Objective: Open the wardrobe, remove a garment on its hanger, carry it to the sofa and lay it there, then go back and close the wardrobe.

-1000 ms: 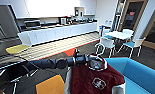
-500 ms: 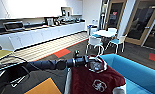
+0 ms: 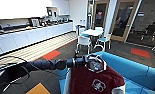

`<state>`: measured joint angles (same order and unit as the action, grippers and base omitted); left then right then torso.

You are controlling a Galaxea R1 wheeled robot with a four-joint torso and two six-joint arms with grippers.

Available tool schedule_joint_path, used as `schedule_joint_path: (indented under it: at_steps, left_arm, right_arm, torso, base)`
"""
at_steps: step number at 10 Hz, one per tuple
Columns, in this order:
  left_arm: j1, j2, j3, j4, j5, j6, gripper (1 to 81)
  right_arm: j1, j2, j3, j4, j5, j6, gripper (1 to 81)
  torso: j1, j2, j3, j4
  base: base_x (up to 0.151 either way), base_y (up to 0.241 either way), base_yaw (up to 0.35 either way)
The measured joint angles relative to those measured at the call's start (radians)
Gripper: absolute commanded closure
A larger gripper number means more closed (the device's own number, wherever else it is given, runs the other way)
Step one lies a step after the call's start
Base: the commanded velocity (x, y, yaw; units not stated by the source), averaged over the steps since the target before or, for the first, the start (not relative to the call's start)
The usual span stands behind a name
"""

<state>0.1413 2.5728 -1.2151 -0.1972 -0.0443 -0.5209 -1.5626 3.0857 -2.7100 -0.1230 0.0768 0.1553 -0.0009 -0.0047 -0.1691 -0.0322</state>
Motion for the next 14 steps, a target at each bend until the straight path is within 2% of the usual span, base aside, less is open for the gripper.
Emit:
schedule_joint_path:
  at_steps: [3, 14]
  left_arm:
    - [0.0, 0.0, 0.0, 0.0, 0.007, 0.0, 81.1]
    - [0.006, -0.016, 0.039, 0.041, 0.021, 0.0, 81.1]
  right_arm:
    - [0.0, 0.0, 0.0, 0.0, 0.0, 0.0, 1.0]
    - [-0.003, 0.0, 0.0, 0.0, 0.0, 0.0, 1.0]
  torso:
    - [0.0, 0.0, 0.0, 0.0]
    - [0.0, 0.0, 0.0, 0.0]
  base:
    - [0.0, 0.0, -0.239]
    - [0.0, 0.0, 0.0]
